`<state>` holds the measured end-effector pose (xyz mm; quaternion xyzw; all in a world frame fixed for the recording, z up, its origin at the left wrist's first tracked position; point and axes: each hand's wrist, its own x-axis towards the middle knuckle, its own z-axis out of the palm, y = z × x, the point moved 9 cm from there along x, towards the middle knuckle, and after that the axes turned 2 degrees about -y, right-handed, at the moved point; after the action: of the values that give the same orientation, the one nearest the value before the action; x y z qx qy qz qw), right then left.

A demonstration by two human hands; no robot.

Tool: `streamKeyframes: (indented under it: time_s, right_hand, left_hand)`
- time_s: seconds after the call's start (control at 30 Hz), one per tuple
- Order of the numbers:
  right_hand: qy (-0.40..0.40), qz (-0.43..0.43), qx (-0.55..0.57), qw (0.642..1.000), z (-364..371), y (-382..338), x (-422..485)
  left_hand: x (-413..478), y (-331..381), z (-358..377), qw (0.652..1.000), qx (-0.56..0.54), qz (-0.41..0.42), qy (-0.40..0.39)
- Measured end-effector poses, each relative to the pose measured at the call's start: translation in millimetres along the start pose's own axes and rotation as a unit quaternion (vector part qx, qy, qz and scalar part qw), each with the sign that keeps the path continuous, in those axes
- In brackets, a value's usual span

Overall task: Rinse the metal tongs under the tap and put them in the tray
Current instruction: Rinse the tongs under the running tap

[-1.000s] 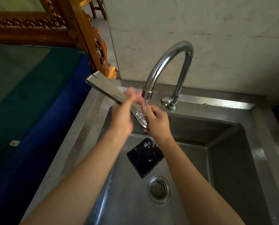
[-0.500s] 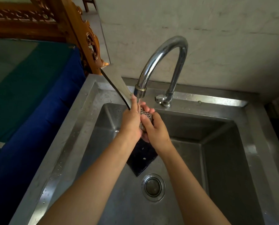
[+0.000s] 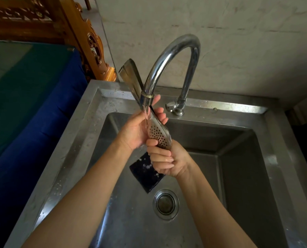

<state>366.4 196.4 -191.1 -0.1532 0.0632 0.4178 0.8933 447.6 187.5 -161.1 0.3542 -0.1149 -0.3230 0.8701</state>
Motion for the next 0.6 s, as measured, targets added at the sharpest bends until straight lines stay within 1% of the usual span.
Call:
streamKeyframes:
  time_s: [0.03, 0.07, 0.1, 0.13, 0.17, 0.2, 0.23, 0.27, 0.33, 0.4, 0.47, 0.5, 0.53, 0.57, 0.6]
  right_hand:
    - [0.004, 0.001, -0.007, 1.000, -2.7, 0.7, 0.1]
    - [0.042, -0.013, -0.033, 0.998, -12.1, -1.3, 0.3]
    - [0.106, -0.041, -0.078, 0.990, -26.5, -6.0, -1.1]
    - [0.185, -0.080, -0.133, 0.970, -43.1, -12.8, -6.9]
    - [0.259, -0.124, -0.185, 0.940, -56.6, -21.3, -15.7]
    - [0.314, -0.165, -0.230, 0.906, -65.7, -29.7, -25.2]
    - [0.345, -0.200, -0.276, 0.874, -69.9, -37.2, -33.1]
    - [0.357, -0.227, -0.333, 0.842, -68.1, -44.8, -39.0]
    - [0.349, -0.264, -0.442, 0.783, -52.1, -59.1, -45.5]
    - [0.330, -0.281, -0.499, 0.750, -31.6, -74.7, -47.7]
    - [0.307, -0.285, -0.546, 0.725, -8.7, -92.1, -44.6]
    - [0.284, -0.281, -0.563, 0.724, 1.4, -99.0, -39.1]
    - [0.255, -0.276, -0.560, 0.739, 9.5, -103.7, -31.6]
    - [0.225, -0.267, -0.539, 0.767, 15.3, -105.6, -22.9]
    - [0.198, -0.254, -0.500, 0.804, 19.5, -104.2, -14.3]
  left_hand:
    - [-0.1, -1.5, 0.1, 1.000, 0.022, -0.006, 0.008]
    - [-0.1, -1.8, -1.8, 0.999, 0.043, -0.005, 0.027]
    - [-0.8, -1.3, -5.0, 0.996, 0.065, -0.002, 0.055]
    - [-2.4, -1.6, -9.3, 0.992, 0.091, -0.005, 0.086]
    - [-4.3, -2.4, -14.4, 0.986, 0.123, -0.010, 0.113]
    - [-7.4, -2.3, -19.4, 0.977, 0.165, -0.013, 0.134]
    - [-11.6, -2.0, -23.2, 0.964, 0.217, -0.019, 0.151]
    - [-15.9, -2.7, -25.4, 0.950, 0.265, -0.027, 0.160]
    - [-24.0, -10.4, -29.5, 0.928, 0.333, -0.052, 0.162]
    - [-31.8, -18.7, -32.7, 0.917, 0.358, -0.073, 0.161]
    - [-38.3, -26.3, -32.6, 0.916, 0.366, -0.093, 0.133]
    - [-41.1, -28.9, -31.8, 0.917, 0.367, -0.103, 0.115]
    - [-44.4, -30.5, -31.4, 0.918, 0.367, -0.113, 0.100]
    - [-47.5, -31.8, -31.4, 0.919, 0.366, -0.121, 0.088]
    - [-50.7, -32.9, -31.3, 0.918, 0.367, -0.128, 0.077]
